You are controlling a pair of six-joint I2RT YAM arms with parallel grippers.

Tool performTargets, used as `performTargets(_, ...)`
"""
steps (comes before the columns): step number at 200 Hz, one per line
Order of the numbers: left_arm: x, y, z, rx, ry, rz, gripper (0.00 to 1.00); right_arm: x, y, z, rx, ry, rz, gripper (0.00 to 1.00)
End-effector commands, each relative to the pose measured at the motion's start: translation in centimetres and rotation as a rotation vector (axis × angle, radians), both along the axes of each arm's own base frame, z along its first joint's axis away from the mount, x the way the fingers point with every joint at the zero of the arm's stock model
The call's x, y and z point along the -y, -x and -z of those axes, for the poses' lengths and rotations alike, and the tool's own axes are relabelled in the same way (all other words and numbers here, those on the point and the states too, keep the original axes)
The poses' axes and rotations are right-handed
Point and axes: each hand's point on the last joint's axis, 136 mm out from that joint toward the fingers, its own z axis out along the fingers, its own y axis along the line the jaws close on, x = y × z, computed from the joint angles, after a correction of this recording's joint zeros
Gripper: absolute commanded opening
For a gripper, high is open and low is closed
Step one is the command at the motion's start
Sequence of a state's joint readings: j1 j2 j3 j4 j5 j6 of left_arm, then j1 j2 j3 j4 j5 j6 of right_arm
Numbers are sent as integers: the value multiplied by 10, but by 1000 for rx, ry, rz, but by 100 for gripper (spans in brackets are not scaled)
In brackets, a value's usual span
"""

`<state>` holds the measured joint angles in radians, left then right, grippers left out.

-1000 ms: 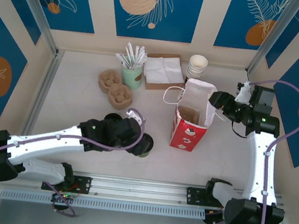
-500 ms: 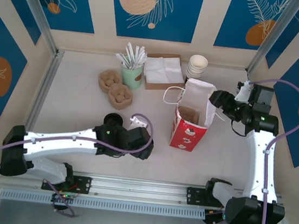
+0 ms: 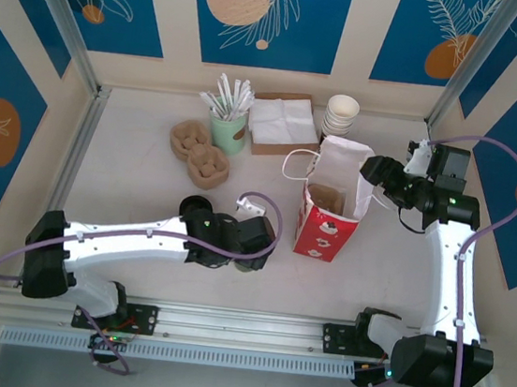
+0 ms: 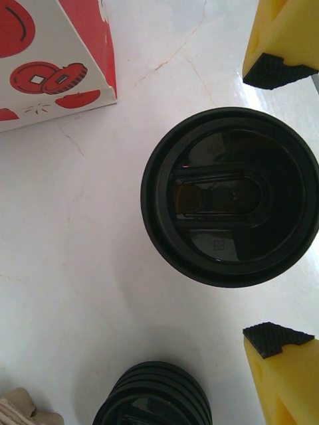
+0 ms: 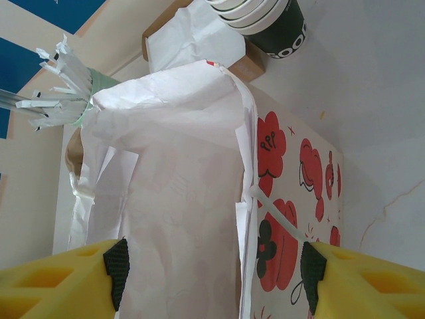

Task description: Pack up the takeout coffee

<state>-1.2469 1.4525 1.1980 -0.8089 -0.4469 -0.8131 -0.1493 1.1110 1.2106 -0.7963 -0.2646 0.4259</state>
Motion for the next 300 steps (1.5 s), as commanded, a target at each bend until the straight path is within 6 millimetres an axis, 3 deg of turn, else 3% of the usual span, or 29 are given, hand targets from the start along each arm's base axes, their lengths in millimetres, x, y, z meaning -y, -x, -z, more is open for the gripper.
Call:
performTargets(1,3,2,0,0,-19,12,92,-2,-2,-7,12,-4,-3,71)
performTargets(59,8,2,12,-18,-46,27,98,-4,-2,2,-7,-8,-9,71)
performTargets(159,12,-2,18,-17,-49,1,83,-4,-1,4,-12,-7,-8,71)
performTargets(300,7,-2,46,-58,-51,-21,77,-4,2,3,-15,-1,-10,71)
